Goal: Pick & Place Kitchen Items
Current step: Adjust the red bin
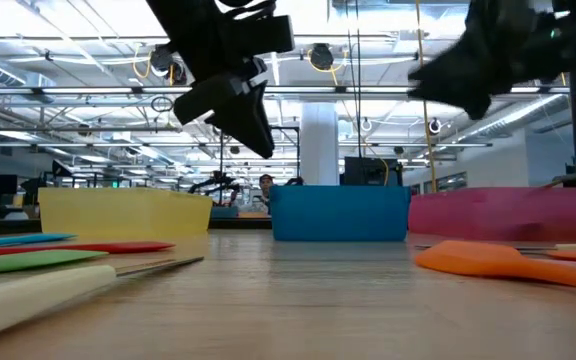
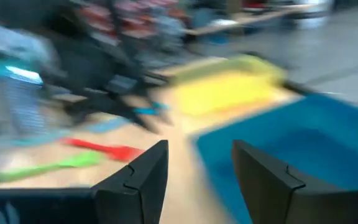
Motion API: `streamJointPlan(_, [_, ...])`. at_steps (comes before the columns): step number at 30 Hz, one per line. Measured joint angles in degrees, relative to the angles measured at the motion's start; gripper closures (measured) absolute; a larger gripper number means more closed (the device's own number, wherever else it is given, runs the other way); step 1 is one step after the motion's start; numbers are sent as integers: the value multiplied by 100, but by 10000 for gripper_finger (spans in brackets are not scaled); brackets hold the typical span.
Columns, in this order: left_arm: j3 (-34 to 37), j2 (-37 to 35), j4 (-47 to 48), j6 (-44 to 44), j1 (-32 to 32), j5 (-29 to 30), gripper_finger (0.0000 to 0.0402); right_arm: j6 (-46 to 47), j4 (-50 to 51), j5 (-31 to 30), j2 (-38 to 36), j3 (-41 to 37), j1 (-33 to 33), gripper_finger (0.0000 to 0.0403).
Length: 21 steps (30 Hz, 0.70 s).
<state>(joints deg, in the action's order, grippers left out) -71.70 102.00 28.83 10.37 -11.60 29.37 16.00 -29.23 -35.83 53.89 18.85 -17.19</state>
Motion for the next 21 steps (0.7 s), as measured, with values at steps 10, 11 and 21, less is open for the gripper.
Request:
streamJointPlan(10, [0,0,-90,61,2,0,309,1987,2886,-882,-568,0,596,234])
streamJointPlan(11, [0,0,-96,90,2,0,309,2112,3208,-784,-579,0,654,234])
streamJointPlan(21, [0,0,-218,140,6,1,309,3720,6169,-782,-593,14,1308,234])
